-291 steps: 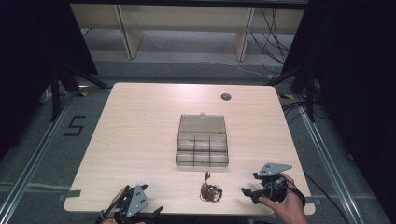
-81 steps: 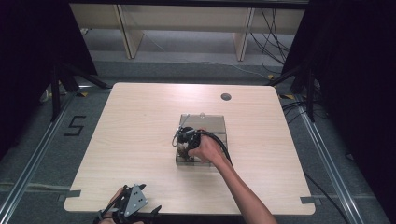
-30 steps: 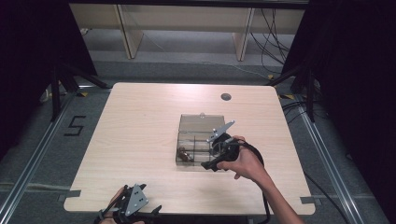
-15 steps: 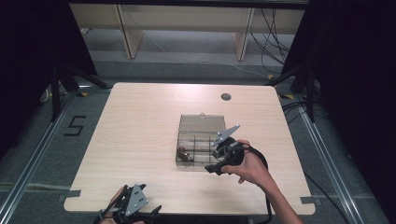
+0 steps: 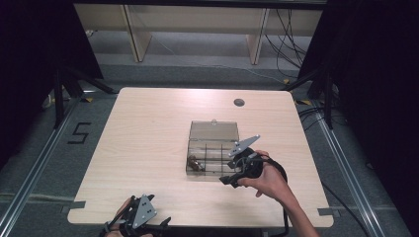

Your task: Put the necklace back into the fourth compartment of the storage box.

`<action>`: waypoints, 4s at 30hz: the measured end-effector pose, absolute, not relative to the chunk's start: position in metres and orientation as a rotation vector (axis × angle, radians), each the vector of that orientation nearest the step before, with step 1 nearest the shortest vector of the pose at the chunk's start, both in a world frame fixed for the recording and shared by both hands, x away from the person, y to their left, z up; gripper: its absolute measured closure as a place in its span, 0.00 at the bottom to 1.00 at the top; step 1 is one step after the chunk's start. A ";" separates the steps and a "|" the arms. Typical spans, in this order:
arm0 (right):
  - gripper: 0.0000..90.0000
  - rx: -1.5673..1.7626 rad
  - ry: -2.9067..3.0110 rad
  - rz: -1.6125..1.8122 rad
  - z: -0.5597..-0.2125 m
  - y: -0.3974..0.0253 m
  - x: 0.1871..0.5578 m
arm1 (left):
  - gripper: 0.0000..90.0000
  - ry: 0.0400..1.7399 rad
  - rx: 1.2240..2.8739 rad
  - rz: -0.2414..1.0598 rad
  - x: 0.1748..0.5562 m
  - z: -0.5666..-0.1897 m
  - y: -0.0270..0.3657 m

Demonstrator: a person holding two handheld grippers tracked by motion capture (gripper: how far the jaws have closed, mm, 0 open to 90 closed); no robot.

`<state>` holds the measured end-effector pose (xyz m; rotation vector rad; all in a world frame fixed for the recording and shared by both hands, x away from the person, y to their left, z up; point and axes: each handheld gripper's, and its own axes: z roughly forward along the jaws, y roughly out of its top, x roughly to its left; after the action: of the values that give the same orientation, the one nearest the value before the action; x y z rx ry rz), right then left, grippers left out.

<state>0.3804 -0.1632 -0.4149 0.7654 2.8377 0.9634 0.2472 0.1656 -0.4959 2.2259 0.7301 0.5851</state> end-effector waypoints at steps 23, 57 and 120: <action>0.33 0.856 2.790 1.029 -0.422 -0.178 0.365 | 0.17 0.730 2.218 0.591 0.246 -0.495 0.166; 0.26 0.913 2.739 1.060 -0.432 -0.197 0.350 | 0.17 0.729 2.218 0.583 0.246 -0.494 0.165; 0.23 0.895 2.712 1.143 -0.449 -0.230 0.318 | 0.17 0.711 2.221 0.595 0.246 -0.493 0.165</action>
<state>0.3185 -0.2299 -0.4488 0.8946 2.7117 1.1427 0.2462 0.1652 -0.4933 2.2206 0.7110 0.5947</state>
